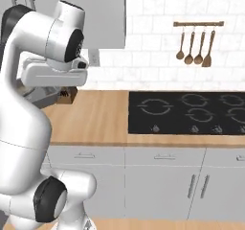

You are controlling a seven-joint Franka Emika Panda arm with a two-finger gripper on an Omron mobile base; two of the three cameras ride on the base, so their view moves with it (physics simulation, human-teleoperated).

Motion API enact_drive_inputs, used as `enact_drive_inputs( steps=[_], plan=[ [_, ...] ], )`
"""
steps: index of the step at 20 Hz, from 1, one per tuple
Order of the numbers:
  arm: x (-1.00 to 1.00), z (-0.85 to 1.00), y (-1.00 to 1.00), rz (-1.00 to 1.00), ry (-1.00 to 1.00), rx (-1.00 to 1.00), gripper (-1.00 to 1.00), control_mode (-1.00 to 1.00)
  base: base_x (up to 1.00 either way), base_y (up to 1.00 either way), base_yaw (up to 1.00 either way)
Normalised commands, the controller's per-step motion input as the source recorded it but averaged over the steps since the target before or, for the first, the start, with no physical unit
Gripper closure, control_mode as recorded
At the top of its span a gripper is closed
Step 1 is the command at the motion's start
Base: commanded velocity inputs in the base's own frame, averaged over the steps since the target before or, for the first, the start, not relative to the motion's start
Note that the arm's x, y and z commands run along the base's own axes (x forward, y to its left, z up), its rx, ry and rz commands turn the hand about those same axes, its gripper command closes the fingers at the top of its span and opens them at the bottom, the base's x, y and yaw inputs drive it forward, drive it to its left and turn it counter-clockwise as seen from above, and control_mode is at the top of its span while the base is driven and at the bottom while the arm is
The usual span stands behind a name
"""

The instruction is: Take the meat container that has the fish and place it on the second highest rack of the freezer. Then take the vegetable container that has the mushroom and lemon wedge and place it on the highest rack of the freezer.

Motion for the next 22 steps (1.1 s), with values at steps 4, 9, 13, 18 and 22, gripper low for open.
enact_drive_inputs(
  steps=[4, 9, 13, 18, 22],
  plan=[
    [0.00, 0.00, 0.00, 0.00, 0.00, 0.00, 1.00, 1.00, -0.04, 0.00, 0.59],
    [0.00, 0.00, 0.00, 0.00, 0.00, 0.00, 1.00, 1.00, 0.05, 0.00, 0.76],
    [0.00, 0.00, 0.00, 0.00, 0.00, 0.00, 1.00, 1.00, 0.00, 0.00, 0.89],
    [0.00, 0.00, 0.00, 0.00, 0.00, 0.00, 1.00, 1.00, 0.00, 0.00, 0.90],
    [0.00, 0.00, 0.00, 0.00, 0.00, 0.00, 1.00, 1.00, 0.02, 0.08, 0.76]
  ],
)
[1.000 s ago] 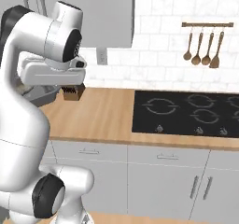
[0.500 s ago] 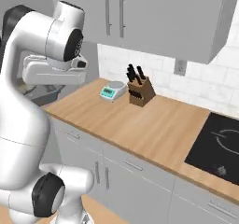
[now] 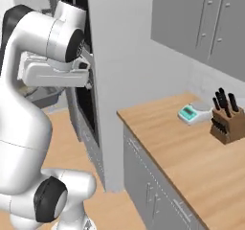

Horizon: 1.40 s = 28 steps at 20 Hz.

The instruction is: Take the meat container that has the fish and place it on the second highest rack of the freezer. Then take the vegetable container that has the mushroom and lemon wedge and place it on the highest rack of the freezer.

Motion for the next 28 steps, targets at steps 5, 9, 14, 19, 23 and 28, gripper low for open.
enact_drive_inputs(
  steps=[5, 9, 14, 19, 23, 28],
  plan=[
    [0.00, 0.00, 0.00, 0.00, 0.00, 0.00, 1.00, 1.00, 0.19, 0.25, 0.54],
    [0.00, 0.00, 0.00, 0.00, 0.00, 0.00, 1.00, 1.00, 0.48, 0.47, 0.35],
    [0.00, 0.00, 0.00, 0.00, 0.00, 0.00, 1.00, 1.00, 0.68, 0.53, 0.23],
    [0.00, 0.00, 0.00, 0.00, 0.00, 0.00, 1.00, 1.00, 0.96, 0.66, 0.09],
    [0.00, 0.00, 0.00, 0.00, 0.00, 0.00, 1.00, 1.00, 0.89, 0.78, 0.00],
    [0.00, 0.00, 0.00, 0.00, 0.00, 0.00, 1.00, 1.00, 0.77, 0.86, -0.05]
  ],
)
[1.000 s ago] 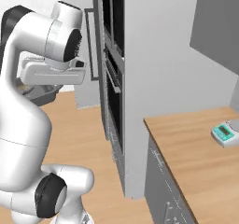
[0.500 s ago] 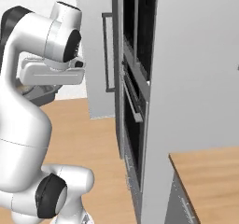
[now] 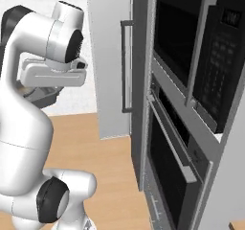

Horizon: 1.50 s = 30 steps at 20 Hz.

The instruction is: Take the meat container that has the fish and place it on the second highest rack of the freezer. Then take the vegetable container that has the mushroom and lemon wedge and place it on the highest rack of the freezer.

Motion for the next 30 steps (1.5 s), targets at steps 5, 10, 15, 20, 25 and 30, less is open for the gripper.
enact_drive_inputs(
  steps=[5, 10, 15, 20, 25, 30],
  plan=[
    [0.00, 0.00, 0.00, 0.00, 0.00, 0.00, 1.00, 1.00, 0.83, 0.79, -0.14],
    [0.00, 0.00, 0.00, 0.00, 0.00, 0.00, 1.00, 1.00, 0.77, 0.63, -0.23],
    [0.00, 0.00, 0.00, 0.00, 0.00, 0.00, 1.00, 1.00, 0.66, 0.58, -0.32],
    [0.00, 0.00, 0.00, 0.00, 0.00, 0.00, 1.00, 1.00, 0.16, 0.61, -0.54],
    [0.00, 0.00, 0.00, 0.00, 0.00, 0.00, 1.00, 1.00, 0.03, 0.61, -0.57],
    [0.00, 0.00, 0.00, 0.00, 0.00, 0.00, 1.00, 1.00, 0.06, 0.73, -0.56]
  ],
)
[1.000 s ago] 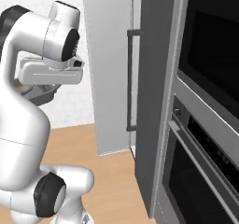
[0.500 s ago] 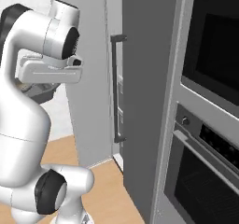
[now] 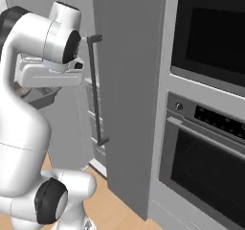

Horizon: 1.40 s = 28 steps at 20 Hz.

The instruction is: Take the meat container that has the fish and place it on the second highest rack of the freezer. Then take the vegetable container that has the mushroom and lemon wedge and place it on the highest rack of the freezer.

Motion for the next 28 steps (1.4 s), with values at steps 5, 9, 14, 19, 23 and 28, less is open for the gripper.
enact_drive_inputs(
  steps=[5, 9, 14, 19, 23, 28],
  plan=[
    [0.00, 0.00, 0.00, 0.00, 0.00, 0.00, 1.00, 1.00, 0.08, 0.89, -0.55],
    [0.00, 0.00, 0.00, 0.00, 0.00, 0.00, 1.00, 1.00, 0.00, 0.87, -0.50],
    [0.00, 0.00, 0.00, 0.00, 0.00, 0.00, 1.00, 1.00, 0.07, 0.78, -0.42],
    [0.00, 0.00, 0.00, 0.00, 0.00, 0.00, 1.00, 1.00, 0.16, 0.63, -0.32],
    [0.00, 0.00, 0.00, 0.00, 0.00, 0.00, 1.00, 1.00, 0.07, 0.20, -0.16],
    [0.00, 0.00, 0.00, 0.00, 0.00, 0.00, 1.00, 1.00, 0.47, 0.10, -0.12]
  ],
)
